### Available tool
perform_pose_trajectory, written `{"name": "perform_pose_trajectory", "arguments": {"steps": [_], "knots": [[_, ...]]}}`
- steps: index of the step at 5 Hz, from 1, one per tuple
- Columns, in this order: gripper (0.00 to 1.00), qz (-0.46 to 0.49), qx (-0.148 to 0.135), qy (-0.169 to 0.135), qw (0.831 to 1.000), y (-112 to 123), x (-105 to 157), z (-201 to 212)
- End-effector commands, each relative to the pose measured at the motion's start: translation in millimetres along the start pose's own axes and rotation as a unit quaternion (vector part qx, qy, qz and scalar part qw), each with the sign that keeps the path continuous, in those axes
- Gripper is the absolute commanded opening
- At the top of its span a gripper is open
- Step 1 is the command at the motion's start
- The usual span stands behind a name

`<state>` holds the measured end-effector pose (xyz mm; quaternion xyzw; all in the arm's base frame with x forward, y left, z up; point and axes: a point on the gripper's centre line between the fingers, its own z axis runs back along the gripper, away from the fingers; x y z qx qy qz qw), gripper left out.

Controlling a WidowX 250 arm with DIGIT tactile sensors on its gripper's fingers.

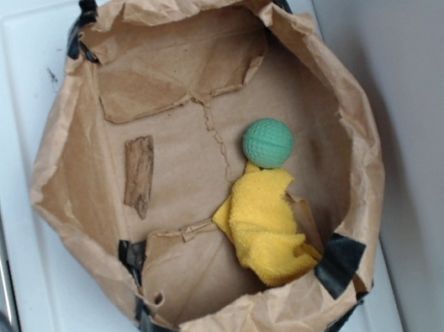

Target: Grab the yellow cloth.

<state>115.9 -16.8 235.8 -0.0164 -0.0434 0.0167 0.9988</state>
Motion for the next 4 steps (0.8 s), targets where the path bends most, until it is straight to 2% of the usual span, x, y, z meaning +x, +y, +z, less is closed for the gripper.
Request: {"name": "perform_pose_trajectory", "arguments": {"steps": [1, 2, 3, 4], "knots": [[1.00, 0.000, 0.000, 0.000, 1.000, 0.0, 0.0, 0.0], [1.00, -0.024, -0.034, -0.005, 0.999, 19.3, 51.3, 5.5], [1.00, -0.051, -0.069, -0.062, 0.994, 28.9, 103.1, 27.0], [1.00, -0.121, -0.073, -0.105, 0.984, 18.4, 150.8, 30.0]]}}
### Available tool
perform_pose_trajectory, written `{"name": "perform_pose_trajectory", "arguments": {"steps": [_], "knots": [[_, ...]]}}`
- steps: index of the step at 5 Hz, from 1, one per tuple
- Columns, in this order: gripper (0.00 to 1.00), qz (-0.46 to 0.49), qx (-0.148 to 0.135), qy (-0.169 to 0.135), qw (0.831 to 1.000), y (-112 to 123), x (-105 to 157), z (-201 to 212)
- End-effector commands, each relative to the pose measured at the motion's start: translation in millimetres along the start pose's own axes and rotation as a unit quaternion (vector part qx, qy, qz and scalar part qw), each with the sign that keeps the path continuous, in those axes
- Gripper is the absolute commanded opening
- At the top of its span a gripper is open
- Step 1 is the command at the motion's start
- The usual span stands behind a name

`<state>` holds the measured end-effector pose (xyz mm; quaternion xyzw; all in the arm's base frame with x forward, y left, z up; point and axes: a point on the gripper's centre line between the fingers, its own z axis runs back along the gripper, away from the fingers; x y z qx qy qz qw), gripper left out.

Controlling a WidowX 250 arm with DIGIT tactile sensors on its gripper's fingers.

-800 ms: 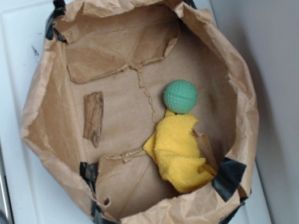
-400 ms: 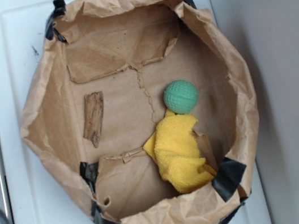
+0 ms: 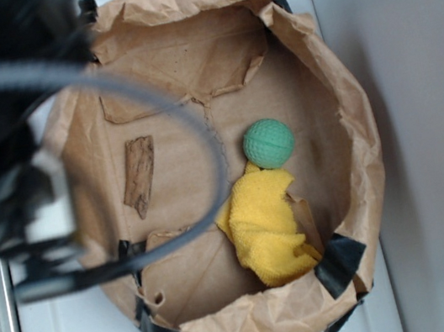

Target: Grab the yellow cloth.

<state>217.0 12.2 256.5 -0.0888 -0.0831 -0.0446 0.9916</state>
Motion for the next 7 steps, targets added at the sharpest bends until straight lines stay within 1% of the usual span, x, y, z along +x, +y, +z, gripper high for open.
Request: {"name": "perform_pose_trajectory", "arguments": {"steps": [1, 2, 5, 6, 7], "knots": [[1.00, -0.204, 0.025, -0.087, 0.975, -9.9, 64.8, -29.7], [1.00, -0.334, 0.075, -0.091, 0.935, -34.8, 43.4, -61.3], [1.00, -0.334, 0.075, -0.091, 0.935, -34.8, 43.4, -61.3], [1.00, -0.369, 0.115, -0.055, 0.921, -38.6, 21.8, -104.9], [1.00, -0.398, 0.140, -0.022, 0.907, -19.7, 7.2, -127.8]]}}
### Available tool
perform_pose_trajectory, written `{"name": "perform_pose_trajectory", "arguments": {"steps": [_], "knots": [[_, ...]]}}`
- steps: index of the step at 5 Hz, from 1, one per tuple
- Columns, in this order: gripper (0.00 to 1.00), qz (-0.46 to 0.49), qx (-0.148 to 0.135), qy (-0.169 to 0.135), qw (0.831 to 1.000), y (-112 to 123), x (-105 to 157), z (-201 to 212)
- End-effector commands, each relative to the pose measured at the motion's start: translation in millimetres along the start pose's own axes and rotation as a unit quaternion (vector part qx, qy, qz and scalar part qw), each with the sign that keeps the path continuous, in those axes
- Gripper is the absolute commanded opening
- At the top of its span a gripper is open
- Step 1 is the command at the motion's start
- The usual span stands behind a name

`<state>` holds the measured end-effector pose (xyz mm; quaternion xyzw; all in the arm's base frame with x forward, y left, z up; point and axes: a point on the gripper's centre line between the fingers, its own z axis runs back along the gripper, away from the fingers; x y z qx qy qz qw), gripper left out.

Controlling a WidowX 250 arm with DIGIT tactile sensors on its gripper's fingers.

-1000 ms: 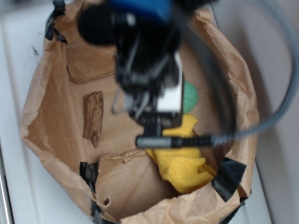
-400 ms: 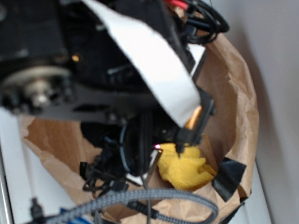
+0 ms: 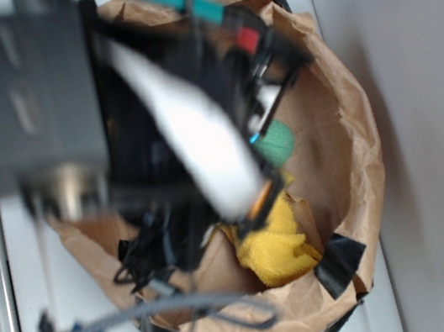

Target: Grab the yellow cloth.

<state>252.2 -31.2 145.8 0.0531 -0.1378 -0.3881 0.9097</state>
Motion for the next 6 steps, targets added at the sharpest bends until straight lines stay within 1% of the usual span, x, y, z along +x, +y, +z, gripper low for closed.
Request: {"name": "perform_pose_trajectory", "arguments": {"steps": [1, 2, 3, 4, 5, 6], "knots": [[1.00, -0.024, 0.009, 0.034, 0.999, 3.4, -12.6, -24.7], [1.00, -0.013, -0.014, 0.045, 0.999, 6.6, -6.4, -37.6], [1.00, -0.027, -0.045, 0.034, 0.998, -12.2, -3.3, -46.2], [1.00, -0.080, -0.078, 0.015, 0.994, -42.0, 1.5, -56.4], [1.00, -0.107, -0.056, -0.031, 0.992, -61.0, 8.4, -53.9], [1.00, -0.088, -0.046, -0.046, 0.994, -64.4, 5.0, -59.9]]}}
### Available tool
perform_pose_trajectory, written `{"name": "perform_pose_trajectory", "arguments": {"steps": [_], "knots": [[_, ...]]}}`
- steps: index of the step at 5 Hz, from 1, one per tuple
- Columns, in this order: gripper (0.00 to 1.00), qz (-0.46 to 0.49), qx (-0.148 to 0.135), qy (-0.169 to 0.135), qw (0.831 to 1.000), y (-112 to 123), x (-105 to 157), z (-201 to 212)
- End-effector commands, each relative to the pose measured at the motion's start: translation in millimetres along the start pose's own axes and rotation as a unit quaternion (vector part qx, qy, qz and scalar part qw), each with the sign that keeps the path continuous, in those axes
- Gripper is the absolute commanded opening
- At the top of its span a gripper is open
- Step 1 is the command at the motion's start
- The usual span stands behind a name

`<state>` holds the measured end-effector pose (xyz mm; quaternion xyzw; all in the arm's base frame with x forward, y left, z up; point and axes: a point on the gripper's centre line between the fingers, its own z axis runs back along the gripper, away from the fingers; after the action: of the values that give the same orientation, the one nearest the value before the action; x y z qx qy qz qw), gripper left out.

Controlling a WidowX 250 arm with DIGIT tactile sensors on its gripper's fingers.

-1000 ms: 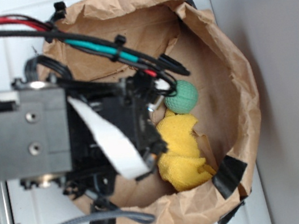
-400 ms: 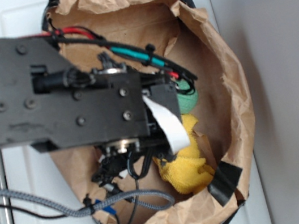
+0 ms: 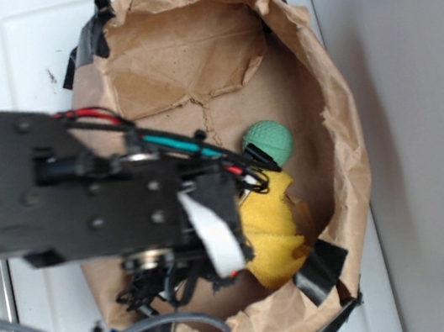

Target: Grab the yellow cloth.

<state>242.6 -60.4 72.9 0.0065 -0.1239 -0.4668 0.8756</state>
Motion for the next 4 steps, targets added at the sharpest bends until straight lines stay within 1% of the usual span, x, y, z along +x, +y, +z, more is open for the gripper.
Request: {"name": "perform_pose_trajectory", "arguments": {"steps": [1, 2, 3, 4], "knots": [[1.00, 0.017, 0.008, -0.022, 1.000, -19.7, 3.2, 3.3], [1.00, 0.056, -0.008, -0.022, 0.998, -19.0, -5.2, 20.5], [1.00, 0.083, -0.035, -0.032, 0.995, -23.0, -9.4, 43.7], [1.00, 0.121, -0.048, -0.038, 0.991, 47.7, -4.0, 85.5]]}}
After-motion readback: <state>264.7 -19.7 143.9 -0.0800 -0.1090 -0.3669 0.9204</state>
